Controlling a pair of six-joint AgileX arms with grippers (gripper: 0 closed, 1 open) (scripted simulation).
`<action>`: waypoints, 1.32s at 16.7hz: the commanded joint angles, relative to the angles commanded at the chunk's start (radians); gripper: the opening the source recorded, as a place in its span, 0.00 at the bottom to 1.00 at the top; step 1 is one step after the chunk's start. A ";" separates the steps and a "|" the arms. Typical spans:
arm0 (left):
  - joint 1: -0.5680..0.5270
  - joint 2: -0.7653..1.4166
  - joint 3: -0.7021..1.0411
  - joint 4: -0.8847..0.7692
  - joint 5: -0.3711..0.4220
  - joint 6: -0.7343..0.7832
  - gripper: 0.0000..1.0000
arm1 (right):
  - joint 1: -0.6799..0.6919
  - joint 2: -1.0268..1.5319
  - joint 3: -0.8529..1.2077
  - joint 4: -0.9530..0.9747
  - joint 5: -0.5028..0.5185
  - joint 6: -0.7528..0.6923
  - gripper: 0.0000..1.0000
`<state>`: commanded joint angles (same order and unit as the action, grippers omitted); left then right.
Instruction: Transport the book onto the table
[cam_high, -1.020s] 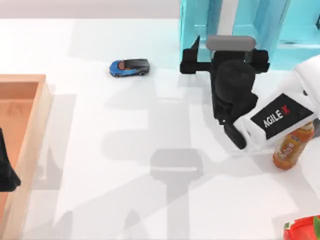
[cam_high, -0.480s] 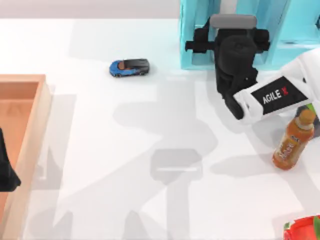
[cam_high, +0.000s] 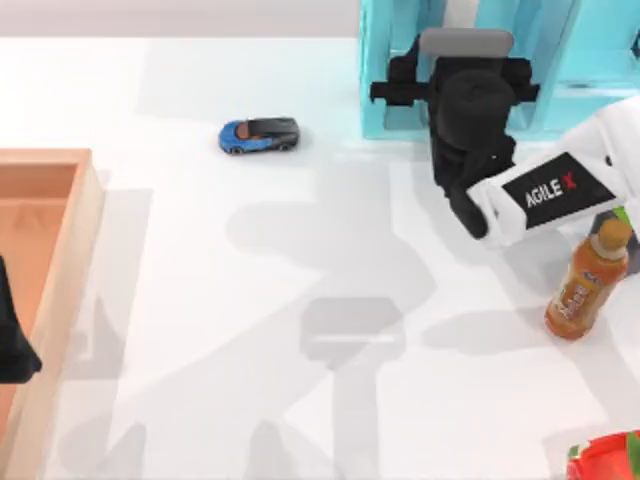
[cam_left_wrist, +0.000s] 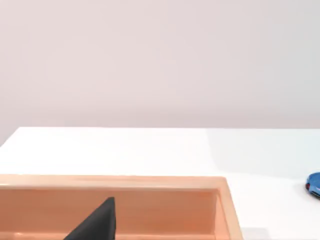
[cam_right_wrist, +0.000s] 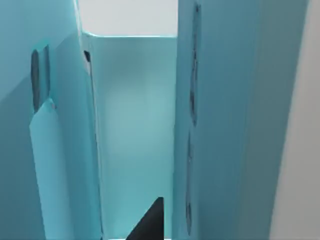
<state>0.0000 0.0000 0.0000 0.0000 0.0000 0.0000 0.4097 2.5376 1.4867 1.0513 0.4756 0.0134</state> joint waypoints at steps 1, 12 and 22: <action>0.000 0.000 0.000 0.000 0.000 0.000 1.00 | 0.000 0.000 0.000 0.000 0.000 0.000 0.62; 0.000 0.000 0.000 0.000 0.000 0.000 1.00 | 0.000 0.000 0.000 0.000 0.000 0.000 0.00; 0.000 0.000 0.000 0.000 0.000 0.000 1.00 | 0.040 -0.068 -0.061 -0.053 0.022 -0.001 0.00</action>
<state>0.0000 0.0000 0.0000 0.0000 0.0000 0.0000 0.4496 2.4700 1.4255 0.9987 0.4975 0.0123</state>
